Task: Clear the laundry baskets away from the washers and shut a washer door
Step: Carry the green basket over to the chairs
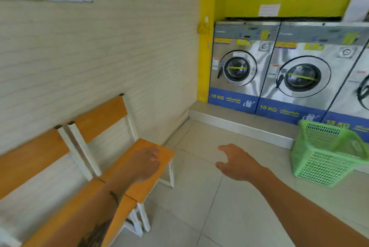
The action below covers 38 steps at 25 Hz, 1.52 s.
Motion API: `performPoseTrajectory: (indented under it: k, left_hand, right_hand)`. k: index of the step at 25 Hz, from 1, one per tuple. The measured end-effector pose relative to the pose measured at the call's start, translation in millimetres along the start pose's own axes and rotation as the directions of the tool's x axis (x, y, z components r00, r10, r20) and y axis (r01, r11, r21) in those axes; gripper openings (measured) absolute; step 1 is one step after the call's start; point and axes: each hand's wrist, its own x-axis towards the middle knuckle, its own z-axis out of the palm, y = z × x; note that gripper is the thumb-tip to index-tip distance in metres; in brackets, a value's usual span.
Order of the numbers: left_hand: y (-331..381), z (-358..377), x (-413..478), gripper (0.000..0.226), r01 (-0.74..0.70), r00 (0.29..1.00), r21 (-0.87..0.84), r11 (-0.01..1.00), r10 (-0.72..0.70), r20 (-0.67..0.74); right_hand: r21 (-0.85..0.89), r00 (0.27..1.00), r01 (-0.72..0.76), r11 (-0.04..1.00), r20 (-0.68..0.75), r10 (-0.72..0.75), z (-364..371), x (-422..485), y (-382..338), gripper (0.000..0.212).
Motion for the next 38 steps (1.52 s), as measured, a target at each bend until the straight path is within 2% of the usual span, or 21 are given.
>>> performPoseTrajectory:
  k: [2,9,16,20,24,27,30,33,38]
  left_hand:
    - [54.6,12.8,36.4,0.034,-0.062,0.998,-0.023,0.998,0.062,0.032]
    - [196.1,76.4,210.3,0.026,-0.257,0.966,-0.144,0.956,0.258,-0.01]
    - [336.2,136.9,373.0,0.032,-0.447,0.877,-0.144,0.883,0.464,0.125]
    - [414.8,193.5,428.5,0.041,-0.512,0.814,-0.152,0.845,0.534,0.229]
    - [500.6,256.0,476.9,0.051,-0.62,0.757,-0.063,0.782,0.618,0.211]
    - [560.0,304.0,512.9,0.058,-0.649,0.747,0.008,0.761,0.634,0.199]
    - [614.3,348.5,541.3,0.058,-0.618,0.775,0.06,0.784,0.594,0.215]
    - [664.0,386.4,565.6,0.06,-0.619,0.775,0.087,0.78,0.59,0.226]
    - [725.5,446.2,624.0,0.076,-0.608,0.787,0.125,0.784,0.575,0.222]
  right_hand:
    - [0.002,0.996,-0.079,0.997,-0.046,0.079,-25.6,6.8,46.0,0.069]
    - [-0.003,0.934,-0.318,0.948,-0.175,0.313,-103.5,64.8,197.9,0.068]
    - [0.138,0.794,-0.526,0.839,-0.274,0.543,-186.1,124.9,319.4,0.059]
    - [0.211,0.715,-0.605,0.768,-0.28,0.641,-209.4,135.0,402.7,0.065]
    - [0.266,0.651,-0.636,0.725,-0.32,0.688,-245.4,147.0,504.8,0.061]
    - [0.28,0.625,-0.663,0.694,-0.302,0.72,-273.5,158.9,590.6,0.063]
    - [0.279,0.627,-0.686,0.672,-0.243,0.74,-302.2,168.6,673.0,0.066]
    - [0.248,0.618,-0.711,0.658,-0.226,0.753,-335.4,181.1,736.1,0.063]
    - [0.214,0.617,-0.74,0.637,-0.162,0.77,-357.6,221.9,827.3,0.055]
